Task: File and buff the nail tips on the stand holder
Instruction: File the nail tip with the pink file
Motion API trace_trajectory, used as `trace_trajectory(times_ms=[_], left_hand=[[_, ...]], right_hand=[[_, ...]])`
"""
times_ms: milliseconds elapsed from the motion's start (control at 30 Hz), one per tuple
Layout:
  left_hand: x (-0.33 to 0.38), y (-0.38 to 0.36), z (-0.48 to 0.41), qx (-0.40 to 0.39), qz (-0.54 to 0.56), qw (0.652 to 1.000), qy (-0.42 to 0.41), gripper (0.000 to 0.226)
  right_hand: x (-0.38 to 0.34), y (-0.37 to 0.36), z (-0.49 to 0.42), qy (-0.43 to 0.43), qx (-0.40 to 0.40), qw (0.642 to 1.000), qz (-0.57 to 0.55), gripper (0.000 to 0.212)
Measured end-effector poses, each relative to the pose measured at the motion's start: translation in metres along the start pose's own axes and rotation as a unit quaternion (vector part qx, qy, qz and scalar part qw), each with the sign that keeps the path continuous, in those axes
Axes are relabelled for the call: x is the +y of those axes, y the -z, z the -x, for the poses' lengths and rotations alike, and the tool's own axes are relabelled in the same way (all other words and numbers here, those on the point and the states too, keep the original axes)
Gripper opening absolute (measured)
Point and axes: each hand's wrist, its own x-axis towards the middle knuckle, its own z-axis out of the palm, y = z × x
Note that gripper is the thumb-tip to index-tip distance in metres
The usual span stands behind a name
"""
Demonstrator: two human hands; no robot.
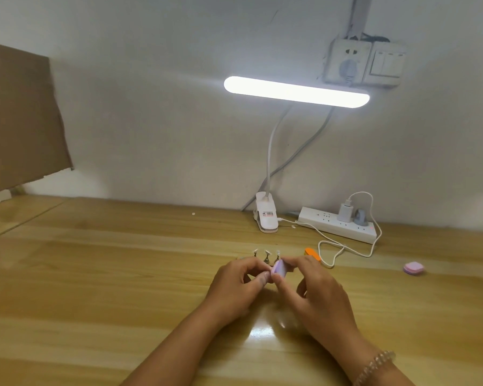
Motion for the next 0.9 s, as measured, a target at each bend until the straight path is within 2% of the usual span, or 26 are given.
trace_trajectory(times_ms=[167,300,467,567,733,833,900], left_hand=[[-0.001,0.000,0.000,0.002,0.012,1.000,0.008,0.018],[-0.001,0.000,0.000,-0.011,-0.004,1.000,-0.001,0.026],[-0.002,0.000,0.000,-0.016,0.001,1.000,0.006,0.025],[-0.002,0.000,0.000,-0.012,-0.002,1.000,-0.002,0.022],[-0.004,0.000,-0.001,-0.015,0.006,1.000,0.004,0.027],[-0.003,0.000,-0.001,-0.012,0.000,1.000,0.001,0.021],[-0.003,-0.001,-0.001,-0.011,0.004,1.000,0.002,0.021]], right_hand=[[-0.003,-0.001,0.005,0.036,-0.020,0.999,-0.004,0.034],[0.003,-0.001,0.000,-0.007,0.008,1.000,-0.010,0.031],[-0.005,-0.002,0.005,0.050,-0.023,0.998,-0.002,0.038],[0.003,-0.001,-0.001,-0.007,0.006,1.000,-0.018,0.031],[-0.003,-0.001,0.004,0.037,-0.022,0.999,-0.030,0.037],[0.004,-0.002,-0.001,-0.014,0.012,0.999,-0.039,0.030],[0.006,-0.001,-0.001,-0.011,0.012,1.000,-0.027,0.032]])
